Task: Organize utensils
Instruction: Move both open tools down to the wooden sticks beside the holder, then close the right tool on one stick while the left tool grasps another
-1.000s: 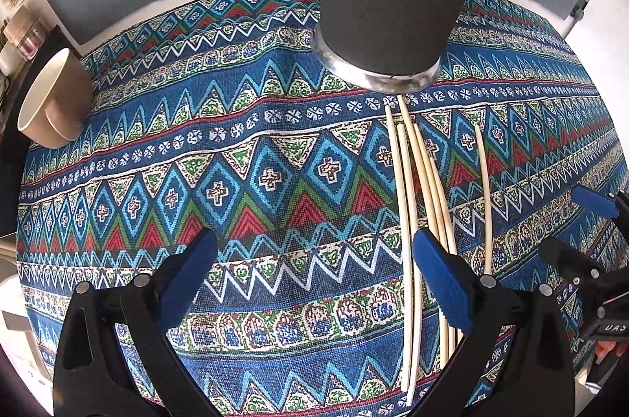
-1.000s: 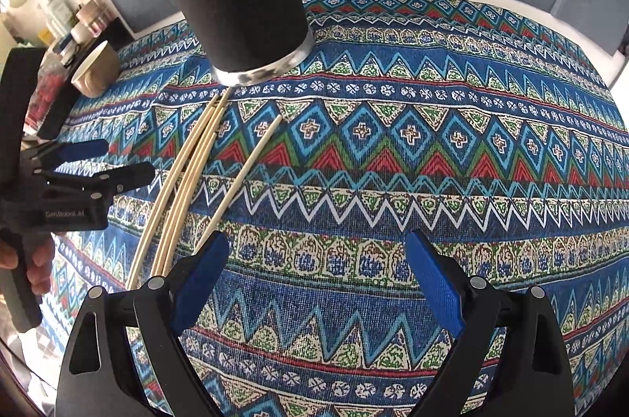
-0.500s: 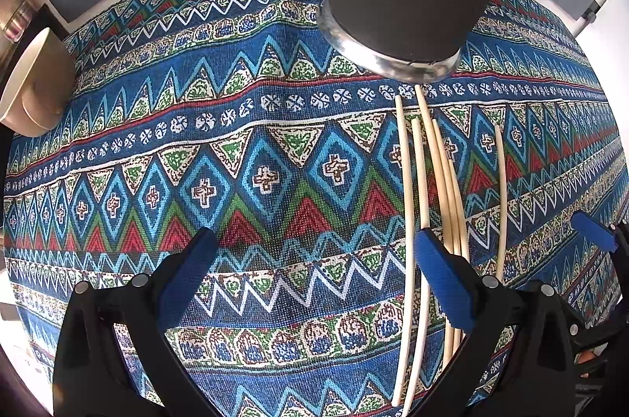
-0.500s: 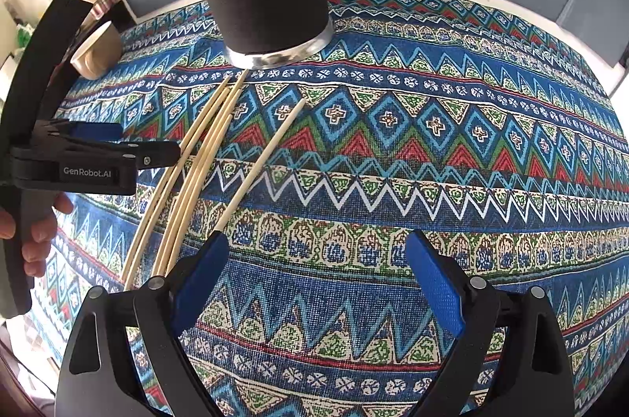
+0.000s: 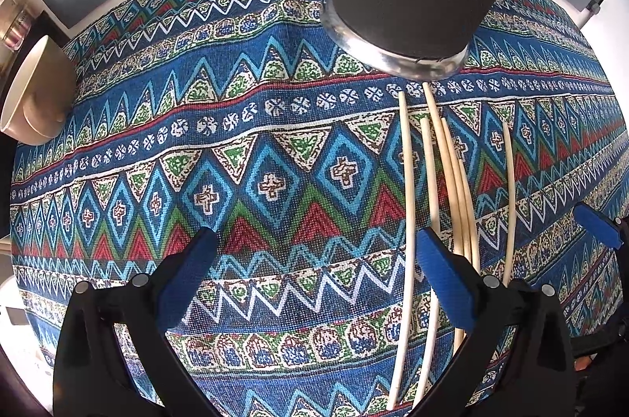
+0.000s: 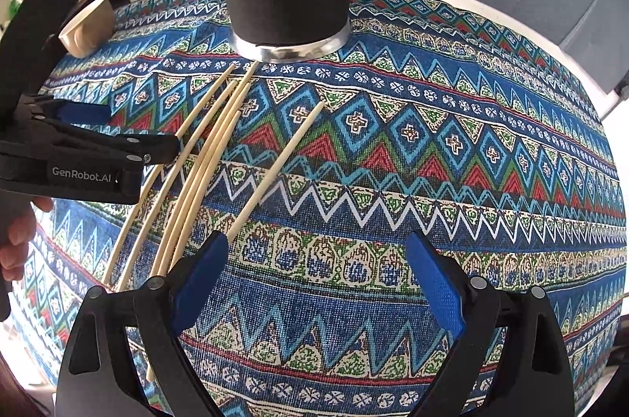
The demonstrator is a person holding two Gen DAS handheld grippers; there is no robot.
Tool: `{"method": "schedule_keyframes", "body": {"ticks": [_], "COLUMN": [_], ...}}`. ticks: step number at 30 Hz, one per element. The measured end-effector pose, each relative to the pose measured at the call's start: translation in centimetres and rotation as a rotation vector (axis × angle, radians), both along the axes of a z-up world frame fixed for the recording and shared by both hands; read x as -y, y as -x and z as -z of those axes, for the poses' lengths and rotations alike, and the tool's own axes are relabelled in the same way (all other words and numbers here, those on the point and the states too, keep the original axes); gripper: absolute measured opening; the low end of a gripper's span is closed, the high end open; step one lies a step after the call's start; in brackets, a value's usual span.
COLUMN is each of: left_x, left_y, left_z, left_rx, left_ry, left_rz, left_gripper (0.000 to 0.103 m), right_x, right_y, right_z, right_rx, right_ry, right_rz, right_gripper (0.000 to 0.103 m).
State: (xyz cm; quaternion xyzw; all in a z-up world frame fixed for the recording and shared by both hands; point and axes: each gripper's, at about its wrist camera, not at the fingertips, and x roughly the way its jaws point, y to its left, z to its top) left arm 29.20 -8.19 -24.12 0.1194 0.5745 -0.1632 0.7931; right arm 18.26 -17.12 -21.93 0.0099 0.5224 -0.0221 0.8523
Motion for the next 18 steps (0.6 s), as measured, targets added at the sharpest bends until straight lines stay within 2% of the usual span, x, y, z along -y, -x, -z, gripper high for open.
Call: {"method": "schedule_keyframes", "body": {"ticks": [6,11,13,15,18], "left_x": [-0.1,-0.4,-1.1,-1.8,-2.9], "left_y": [-0.3,-0.1,0.1,0.3,0.0], "left_z": [0.1,0.1,0.1,0.0,-0.1], "left_rx": [0.011,0.018,0.019,0.018,0.007], "left_ry": [0.009,0.011,0.013,0.011,0.007], "left_rz": [-0.016,-0.036,-0.064,-0.070,-0.079], "left_gripper": [0.099,0.099,0.099,0.099,0.099], "right_x": [0.6,-0.1,-1.2,-2.0,-1.3], "right_y": [-1.4,-2.0,-2.4,-2.3,-2.2], "right_z": [0.1,0.3,0.7,0.7,0.8], "right_rx": [-0.034,-0.064,-0.096,-0.090,-0.106], "right_ry": [-0.076,-0.077,-0.020,0.014,-0.007], "right_rz": [0.069,0.080,0.040,-0.051,-0.053], "right_gripper": [0.087,0.088,0.089,0.088,0.086]}}
